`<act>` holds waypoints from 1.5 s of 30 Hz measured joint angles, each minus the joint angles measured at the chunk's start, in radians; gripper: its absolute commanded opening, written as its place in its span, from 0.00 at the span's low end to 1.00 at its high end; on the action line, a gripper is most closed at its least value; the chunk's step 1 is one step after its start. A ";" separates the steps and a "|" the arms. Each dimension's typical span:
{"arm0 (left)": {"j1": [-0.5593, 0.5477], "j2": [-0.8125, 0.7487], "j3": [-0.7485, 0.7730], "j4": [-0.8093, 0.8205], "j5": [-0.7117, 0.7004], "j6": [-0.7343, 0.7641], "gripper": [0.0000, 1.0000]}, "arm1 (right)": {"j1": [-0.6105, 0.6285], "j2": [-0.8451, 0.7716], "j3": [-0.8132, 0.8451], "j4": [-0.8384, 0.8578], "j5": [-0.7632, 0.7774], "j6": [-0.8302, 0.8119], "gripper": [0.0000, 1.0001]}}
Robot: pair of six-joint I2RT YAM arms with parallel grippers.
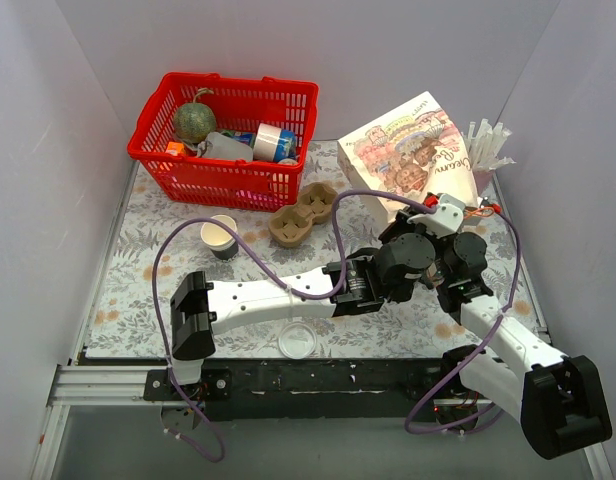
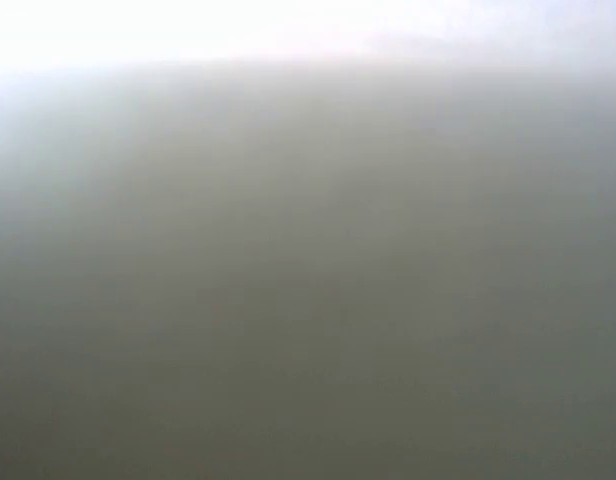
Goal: Pack the takeout coffee
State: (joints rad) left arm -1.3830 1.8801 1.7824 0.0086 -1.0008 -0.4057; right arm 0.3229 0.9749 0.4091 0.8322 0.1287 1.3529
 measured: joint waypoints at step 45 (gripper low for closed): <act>0.110 -0.071 -0.076 -0.214 0.082 -0.344 0.00 | 0.000 -0.269 -0.014 -0.404 0.060 -0.208 0.43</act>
State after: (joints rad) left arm -1.2732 1.8088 1.7061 -0.2058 -0.9192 -0.7502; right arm 0.3229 0.7063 0.3954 0.4278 0.1883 1.1450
